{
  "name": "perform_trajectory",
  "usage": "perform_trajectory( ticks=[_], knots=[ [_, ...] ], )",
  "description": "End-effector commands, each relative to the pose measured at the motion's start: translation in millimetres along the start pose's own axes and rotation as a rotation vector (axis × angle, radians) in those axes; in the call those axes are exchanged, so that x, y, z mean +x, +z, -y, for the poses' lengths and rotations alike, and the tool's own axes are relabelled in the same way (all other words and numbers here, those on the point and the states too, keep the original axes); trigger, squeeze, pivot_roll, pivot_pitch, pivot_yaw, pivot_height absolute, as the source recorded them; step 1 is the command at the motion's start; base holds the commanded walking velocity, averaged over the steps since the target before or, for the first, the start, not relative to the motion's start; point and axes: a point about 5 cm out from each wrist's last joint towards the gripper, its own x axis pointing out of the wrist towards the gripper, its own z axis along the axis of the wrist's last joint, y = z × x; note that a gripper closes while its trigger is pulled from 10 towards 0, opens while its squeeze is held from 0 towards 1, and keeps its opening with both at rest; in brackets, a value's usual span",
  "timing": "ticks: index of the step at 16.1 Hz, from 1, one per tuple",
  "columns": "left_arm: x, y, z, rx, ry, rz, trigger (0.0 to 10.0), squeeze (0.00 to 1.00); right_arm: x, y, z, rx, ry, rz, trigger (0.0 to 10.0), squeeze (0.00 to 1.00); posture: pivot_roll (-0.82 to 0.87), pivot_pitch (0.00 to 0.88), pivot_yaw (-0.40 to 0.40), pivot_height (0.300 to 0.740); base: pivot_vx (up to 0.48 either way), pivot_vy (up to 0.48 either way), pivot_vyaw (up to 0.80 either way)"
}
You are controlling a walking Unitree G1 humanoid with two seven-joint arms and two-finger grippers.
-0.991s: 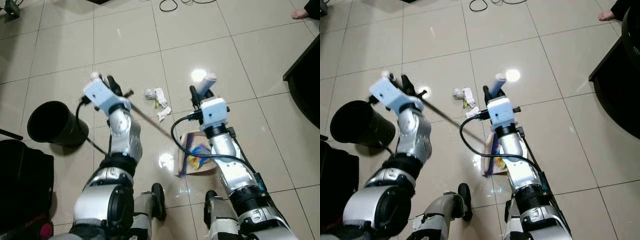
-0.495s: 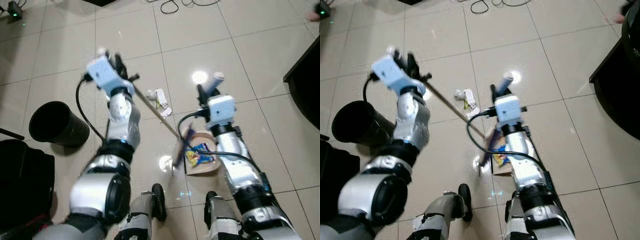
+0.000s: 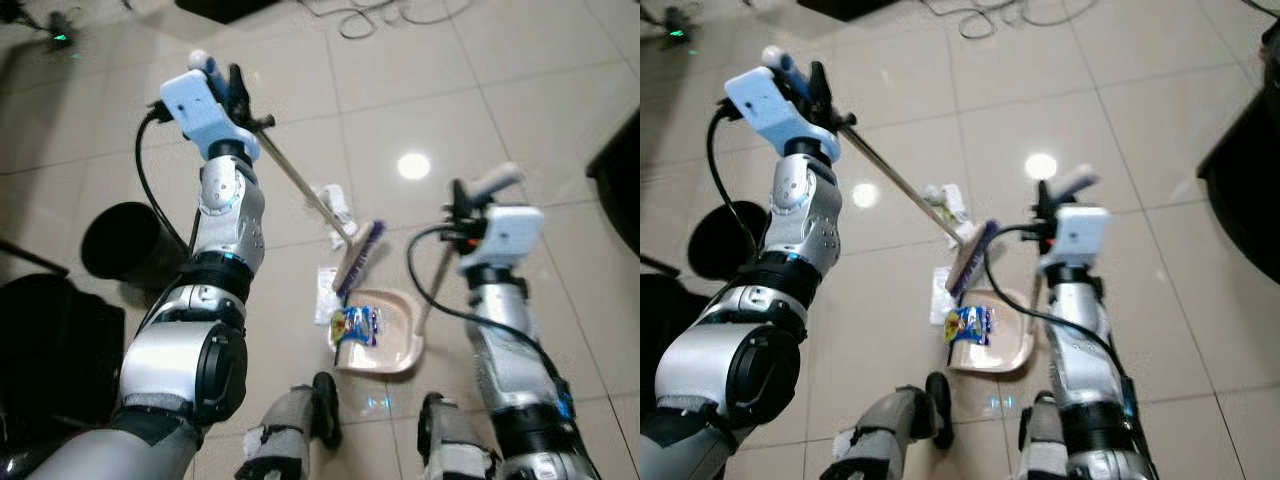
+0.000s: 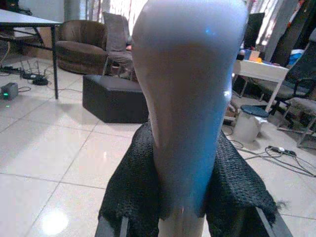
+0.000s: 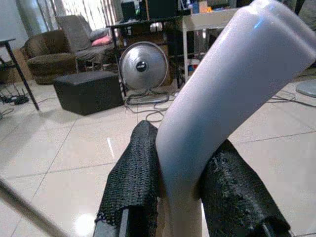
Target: Sweep floor
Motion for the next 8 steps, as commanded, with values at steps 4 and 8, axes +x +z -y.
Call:
perform_trajectory(
  ticks=[4, 8],
  knots=[
    [2.1, 5.5, -28.1, 0.131, 0.010, 0.007, 10.0, 0.00, -4.0, 22.3, 5.1, 0.077, 0.001, 0.081, 10.0, 0.00, -0.05, 0.104, 0.167, 0.740, 0.000, 0.000, 0.00],
    [2.5, 8.5, -47.6, 0.252, 0.024, -0.002, 10.0, 0.00, -13.2, 24.5, 10.4, 0.095, 0.020, 0.066, 10.0, 0.00, -0.07, 0.077, 0.160, 0.740, 0.000, 0.000, 0.00]
  ],
)
